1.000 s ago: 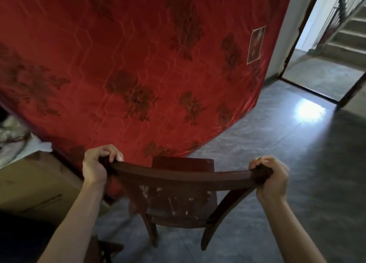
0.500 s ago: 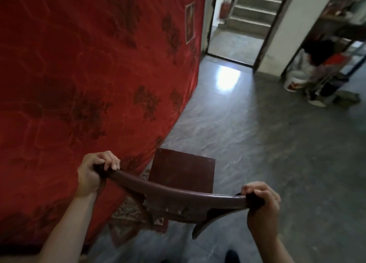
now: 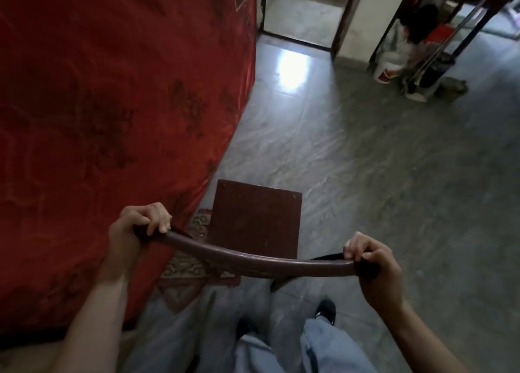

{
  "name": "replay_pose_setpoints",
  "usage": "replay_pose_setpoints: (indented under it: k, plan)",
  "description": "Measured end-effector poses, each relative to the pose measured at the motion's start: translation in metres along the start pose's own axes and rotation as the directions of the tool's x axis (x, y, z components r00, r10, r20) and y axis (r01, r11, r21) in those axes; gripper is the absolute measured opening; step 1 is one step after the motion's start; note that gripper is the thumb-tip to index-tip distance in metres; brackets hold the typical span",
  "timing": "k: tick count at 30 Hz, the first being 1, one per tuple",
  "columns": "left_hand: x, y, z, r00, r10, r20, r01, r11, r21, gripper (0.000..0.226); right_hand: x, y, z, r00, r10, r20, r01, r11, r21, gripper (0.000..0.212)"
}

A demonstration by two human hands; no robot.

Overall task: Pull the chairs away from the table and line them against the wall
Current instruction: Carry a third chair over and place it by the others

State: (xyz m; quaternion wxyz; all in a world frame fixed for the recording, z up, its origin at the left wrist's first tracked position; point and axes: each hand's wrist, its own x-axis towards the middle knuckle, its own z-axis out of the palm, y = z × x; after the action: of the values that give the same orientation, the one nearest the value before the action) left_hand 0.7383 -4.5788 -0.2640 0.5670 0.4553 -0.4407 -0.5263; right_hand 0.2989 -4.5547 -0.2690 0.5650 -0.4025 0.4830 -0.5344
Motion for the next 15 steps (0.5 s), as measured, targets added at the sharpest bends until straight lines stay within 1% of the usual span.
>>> replay_pose_setpoints:
  k: [2,6,8,11,13,15]
  plan:
    - [-0.016,-0.004,-0.009,1.000,-0.005,0.017,0.004,1.000,0.012,0.015,-0.020,0.008,0.001,0.998,0.048,0.034,-0.047,0.998,-0.039,0.011]
    - [-0.044,-0.015,-0.028,0.999,-0.036,-0.004,0.036,0.999,0.025,0.018,-0.055,0.025,0.005,0.990,0.112,0.088,-0.106,0.992,-0.071,0.011]
    - [-0.051,-0.018,-0.032,0.999,-0.047,-0.017,0.047,0.998,0.035,0.023,-0.061,0.030,0.005,0.988,0.111,0.108,-0.102,0.991,-0.085,0.011]
    - [-0.053,-0.020,-0.033,0.997,-0.076,0.014,0.076,0.996,0.047,0.014,-0.061,0.028,0.001,0.979,0.143,0.142,-0.127,0.985,-0.117,0.011]
    - [-0.052,-0.017,-0.034,0.992,-0.117,0.047,0.116,0.993,0.033,0.019,-0.058,0.024,-0.001,0.971,0.157,0.179,-0.130,0.980,-0.150,0.011]
    - [-0.053,-0.015,-0.036,0.981,-0.171,0.088,0.168,0.985,0.036,0.016,-0.056,0.022,-0.004,0.960,0.172,0.221,-0.133,0.975,-0.180,0.010]
